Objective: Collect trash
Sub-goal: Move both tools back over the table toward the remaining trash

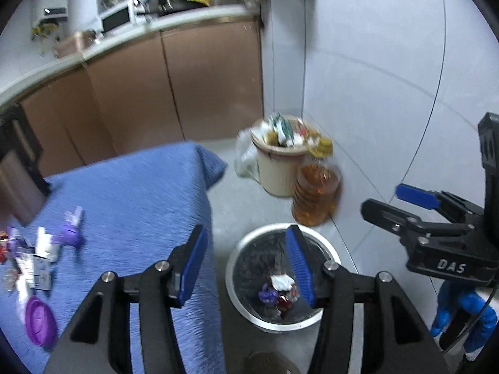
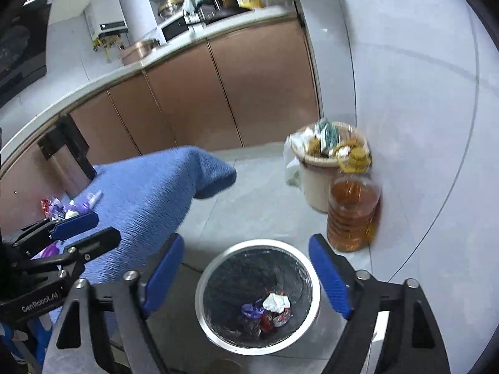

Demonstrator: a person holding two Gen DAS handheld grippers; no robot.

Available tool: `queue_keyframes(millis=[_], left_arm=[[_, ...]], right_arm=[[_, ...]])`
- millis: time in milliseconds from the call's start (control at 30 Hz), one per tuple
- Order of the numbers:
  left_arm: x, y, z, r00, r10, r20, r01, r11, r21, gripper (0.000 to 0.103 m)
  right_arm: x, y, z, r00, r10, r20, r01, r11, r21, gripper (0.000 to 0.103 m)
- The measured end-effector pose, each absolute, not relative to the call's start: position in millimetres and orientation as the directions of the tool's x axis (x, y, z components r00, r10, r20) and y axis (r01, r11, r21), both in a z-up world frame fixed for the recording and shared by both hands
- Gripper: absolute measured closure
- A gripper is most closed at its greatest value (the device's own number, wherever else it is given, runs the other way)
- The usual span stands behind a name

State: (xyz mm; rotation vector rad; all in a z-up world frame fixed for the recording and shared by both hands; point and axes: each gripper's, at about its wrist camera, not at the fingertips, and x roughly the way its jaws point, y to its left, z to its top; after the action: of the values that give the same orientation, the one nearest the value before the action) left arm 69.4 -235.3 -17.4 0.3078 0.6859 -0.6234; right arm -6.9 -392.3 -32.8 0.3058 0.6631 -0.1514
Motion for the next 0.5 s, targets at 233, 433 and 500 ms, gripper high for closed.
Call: queue_keyframes(millis=[233, 433, 500], left_arm=[[35, -195, 26, 0.703, -0.459, -0.543, 0.589, 0.804, 0.083, 0.053], [21, -157, 49, 0.714, -0.464, -0.524, 0.564, 0.825, 0.037, 0.053], [16, -144, 54, 0.724, -0.460, -0.513, 0.550, 0.835, 0.027, 0.053]], right_arm=[[-30, -363, 13, 0.829, -0.075, -0.554, 0.226, 0.952, 0.208, 0.000], [-42, -336, 41, 0.859, -0.049, -0.510, 0.181, 0.960, 0.213, 0.000], [-44, -327, 49, 0.866, -0.042, -0.499, 0.168, 0.963, 0.211, 0.000]])
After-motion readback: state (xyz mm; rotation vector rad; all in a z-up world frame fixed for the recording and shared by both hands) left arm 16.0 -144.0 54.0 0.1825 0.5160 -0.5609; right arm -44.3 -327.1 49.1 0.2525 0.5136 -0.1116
